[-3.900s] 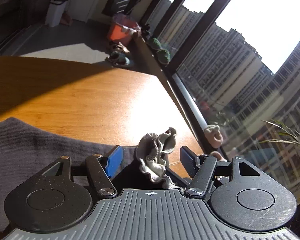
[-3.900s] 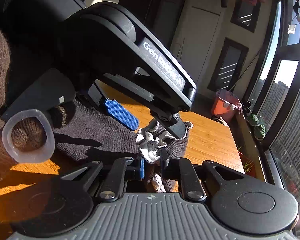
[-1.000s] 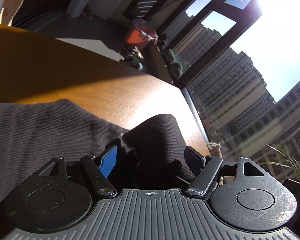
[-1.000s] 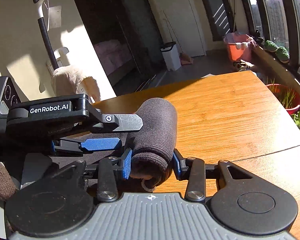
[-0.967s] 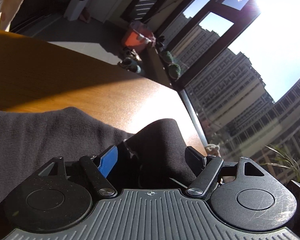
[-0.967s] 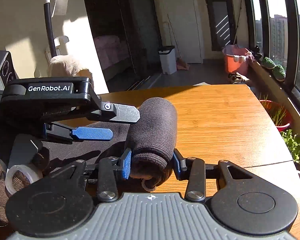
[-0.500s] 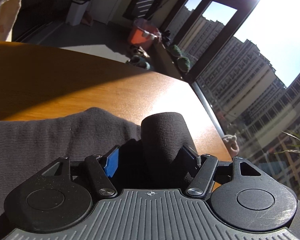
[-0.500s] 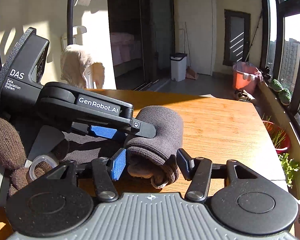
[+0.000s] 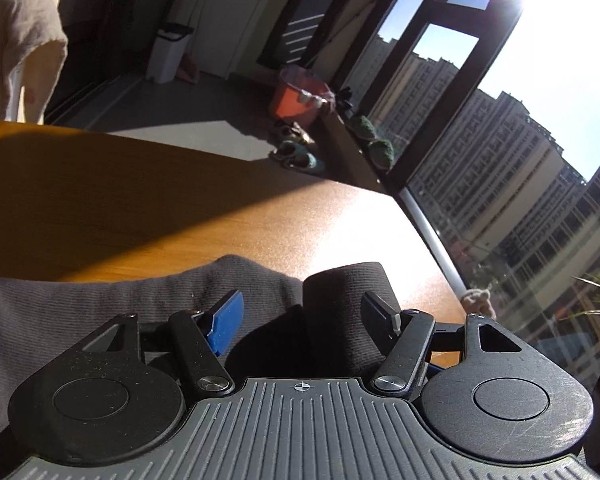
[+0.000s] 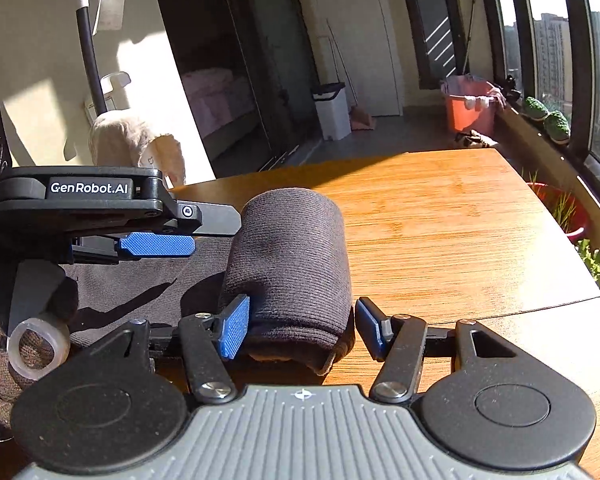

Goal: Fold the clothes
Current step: 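Roll the cuff end over onto the pants with both grippers, then push the roll along the pants with both grippers, tightening it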

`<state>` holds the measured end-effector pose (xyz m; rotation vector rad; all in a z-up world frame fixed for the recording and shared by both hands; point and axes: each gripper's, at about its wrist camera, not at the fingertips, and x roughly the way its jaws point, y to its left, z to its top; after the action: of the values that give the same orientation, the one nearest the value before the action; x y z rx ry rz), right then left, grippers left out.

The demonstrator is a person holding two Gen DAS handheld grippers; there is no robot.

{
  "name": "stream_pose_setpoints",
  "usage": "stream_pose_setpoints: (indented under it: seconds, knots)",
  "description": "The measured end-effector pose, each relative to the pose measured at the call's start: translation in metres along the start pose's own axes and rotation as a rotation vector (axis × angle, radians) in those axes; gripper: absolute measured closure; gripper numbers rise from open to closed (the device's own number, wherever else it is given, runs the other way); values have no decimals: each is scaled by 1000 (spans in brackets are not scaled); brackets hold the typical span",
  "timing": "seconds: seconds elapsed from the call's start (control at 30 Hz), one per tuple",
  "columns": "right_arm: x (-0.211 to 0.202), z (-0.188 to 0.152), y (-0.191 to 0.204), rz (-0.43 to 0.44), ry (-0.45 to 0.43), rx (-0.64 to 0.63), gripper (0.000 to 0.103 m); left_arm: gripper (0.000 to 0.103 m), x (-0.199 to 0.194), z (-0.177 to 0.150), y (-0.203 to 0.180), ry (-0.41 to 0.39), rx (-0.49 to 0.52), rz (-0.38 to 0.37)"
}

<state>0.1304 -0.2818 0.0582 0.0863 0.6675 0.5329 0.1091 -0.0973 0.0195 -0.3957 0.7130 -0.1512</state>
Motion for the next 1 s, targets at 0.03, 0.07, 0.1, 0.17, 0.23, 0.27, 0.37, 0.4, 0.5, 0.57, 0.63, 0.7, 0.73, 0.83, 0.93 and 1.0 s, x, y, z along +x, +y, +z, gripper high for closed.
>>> stream_pose_setpoints:
  seconds: [0.03,0.07,0.1,0.17,0.23,0.27,0.37,0.4,0.5,0.57,0.63,0.7,0.73,0.83,0.93,1.0]
  knots:
    - [0,0,-3,13,2,21,43,33,5,-2,-2,11,18,18]
    - [1,0,-6,25,4,41,42,31,10,-6,-4,20,34,33]
    - [1,0,-9,38,6,62,40,28,13,-10,-4,25,46,41]
    - [2,0,-14,64,11,103,39,25,15,-12,0,18,35,28]
    - [3,0,-17,75,10,116,45,26,11,-10,4,25,7,14]
    - [1,0,-12,61,2,86,47,26,9,-9,5,28,-8,8]
    - [-1,-2,25,-51,-36,-159,52,29,-5,-3,8,11,-56,-3]
    - [0,-5,42,-99,-49,-260,52,29,-11,0,7,-2,-71,-21]
    - [5,-16,82,-208,-83,-498,52,22,-26,5,-3,-27,-74,-87]
    - [8,-23,101,-249,-106,-608,52,20,-26,5,-13,-26,-31,-81]
    - [8,-23,105,-233,-111,-615,49,23,-20,3,-18,-21,14,-32]
    - [2,-17,99,-165,-101,-550,45,21,-13,-1,-14,-9,29,20]
    - [-1,-12,91,-120,-92,-491,41,19,-10,-3,-7,-5,12,21]
    - [-10,2,62,-1,-70,-274,36,17,-10,-5,10,-3,-42,7]
    - [-6,12,36,98,-36,-67,29,17,-15,-2,18,-12,-43,18]
    - [1,15,22,163,-16,51,28,16,-16,0,23,-13,-49,24]
